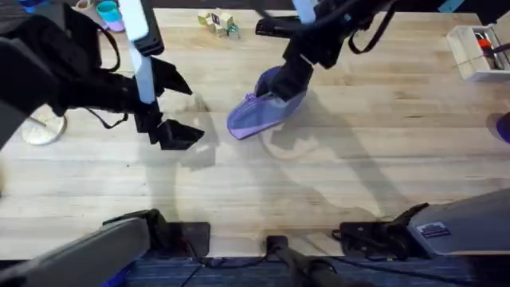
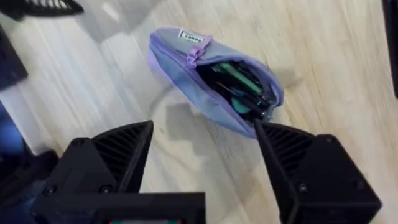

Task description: Unzip the bag, pick up the pens from the table one at a time and place them inside, then zip the bag closed.

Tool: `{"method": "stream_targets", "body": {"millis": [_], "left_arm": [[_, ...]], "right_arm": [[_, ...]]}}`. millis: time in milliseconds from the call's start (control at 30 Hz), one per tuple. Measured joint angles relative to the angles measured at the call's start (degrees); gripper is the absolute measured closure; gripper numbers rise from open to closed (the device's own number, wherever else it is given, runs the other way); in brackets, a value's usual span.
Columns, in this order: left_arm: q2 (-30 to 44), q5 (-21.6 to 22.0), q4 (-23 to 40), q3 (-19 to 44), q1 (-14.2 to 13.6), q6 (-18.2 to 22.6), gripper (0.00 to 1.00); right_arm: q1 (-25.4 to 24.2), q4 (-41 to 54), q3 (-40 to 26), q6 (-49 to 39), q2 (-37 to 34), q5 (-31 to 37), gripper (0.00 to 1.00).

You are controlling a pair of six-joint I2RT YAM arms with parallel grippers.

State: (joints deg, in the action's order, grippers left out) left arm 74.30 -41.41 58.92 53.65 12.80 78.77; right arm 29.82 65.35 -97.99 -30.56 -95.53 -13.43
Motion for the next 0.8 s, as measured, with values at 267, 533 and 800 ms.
{"method": "stream_targets", "body": {"millis": [267, 533, 800], "left_arm": [[5.55, 0.0, -0.86, -0.02, 0.0, 1.95, 0.007], [6.01, -0.06, -1.29, -0.02, 0.0, 2.31, 0.007], [6.01, -0.22, -1.29, -0.02, 0.0, 2.31, 0.008]], "right_arm": [[0.64, 2.8, -5.6, 5.48, 0.0, -0.34, 0.007], [2.85, 2.43, -7.24, 8.3, -1.04, -0.4, 0.007], [6.54, 1.11, -7.29, 10.27, -5.63, -2.21, 0.005]]}}
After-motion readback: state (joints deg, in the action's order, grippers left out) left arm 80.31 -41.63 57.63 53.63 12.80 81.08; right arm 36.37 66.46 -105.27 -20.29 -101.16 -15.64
